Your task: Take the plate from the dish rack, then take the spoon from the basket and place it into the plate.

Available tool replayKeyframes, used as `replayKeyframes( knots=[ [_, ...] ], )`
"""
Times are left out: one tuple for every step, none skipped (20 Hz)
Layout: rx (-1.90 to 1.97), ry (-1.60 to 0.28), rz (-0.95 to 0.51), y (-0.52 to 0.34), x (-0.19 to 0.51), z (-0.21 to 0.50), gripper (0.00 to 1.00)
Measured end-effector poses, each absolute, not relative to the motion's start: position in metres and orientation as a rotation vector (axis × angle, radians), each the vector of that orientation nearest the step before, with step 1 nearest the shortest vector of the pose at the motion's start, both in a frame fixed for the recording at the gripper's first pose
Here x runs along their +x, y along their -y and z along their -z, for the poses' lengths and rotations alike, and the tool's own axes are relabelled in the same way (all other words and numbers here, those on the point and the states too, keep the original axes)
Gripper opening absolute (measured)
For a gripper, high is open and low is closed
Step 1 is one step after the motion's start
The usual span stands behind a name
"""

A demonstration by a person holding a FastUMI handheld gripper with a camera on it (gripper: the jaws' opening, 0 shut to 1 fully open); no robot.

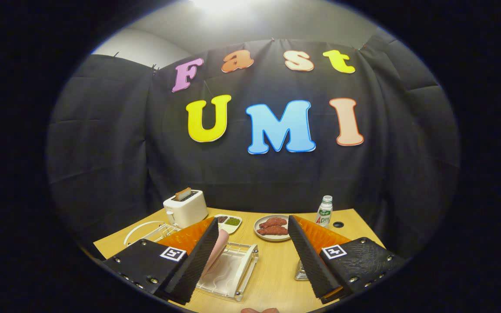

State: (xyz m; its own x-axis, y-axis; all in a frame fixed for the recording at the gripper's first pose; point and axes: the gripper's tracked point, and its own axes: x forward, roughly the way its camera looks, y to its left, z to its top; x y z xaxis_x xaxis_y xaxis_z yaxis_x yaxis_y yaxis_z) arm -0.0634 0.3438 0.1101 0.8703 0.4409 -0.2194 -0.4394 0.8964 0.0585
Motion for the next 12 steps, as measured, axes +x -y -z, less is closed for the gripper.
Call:
replayKeyframes(
  knots=[
    [0.02, -0.27, -0.469, -0.354, -0.059, -0.104, 0.98],
    [0.036, -0.306, -0.472, -0.362, -0.054, -0.099, 0.98],
    [0.049, -0.342, -0.473, -0.369, -0.048, -0.092, 0.98],
    [0.06, -0.381, -0.47, -0.375, -0.043, -0.085, 0.98],
    [0.066, -0.416, -0.47, -0.382, -0.039, -0.076, 0.98],
    [0.07, -0.454, -0.466, -0.388, -0.035, -0.069, 0.98],
    [0.077, -0.499, -0.469, -0.394, -0.031, -0.058, 0.98],
    [0.084, -0.539, -0.469, -0.399, -0.029, -0.049, 0.98],
    [0.089, -0.583, -0.467, -0.404, -0.026, -0.039, 0.98],
    [0.098, -0.619, -0.464, -0.407, -0.023, -0.031, 0.98],
    [0.101, -0.646, -0.461, -0.413, -0.018, -0.022, 0.98],
    [0.099, -0.677, -0.459, -0.416, -0.014, -0.015, 0.98]
  ],
)
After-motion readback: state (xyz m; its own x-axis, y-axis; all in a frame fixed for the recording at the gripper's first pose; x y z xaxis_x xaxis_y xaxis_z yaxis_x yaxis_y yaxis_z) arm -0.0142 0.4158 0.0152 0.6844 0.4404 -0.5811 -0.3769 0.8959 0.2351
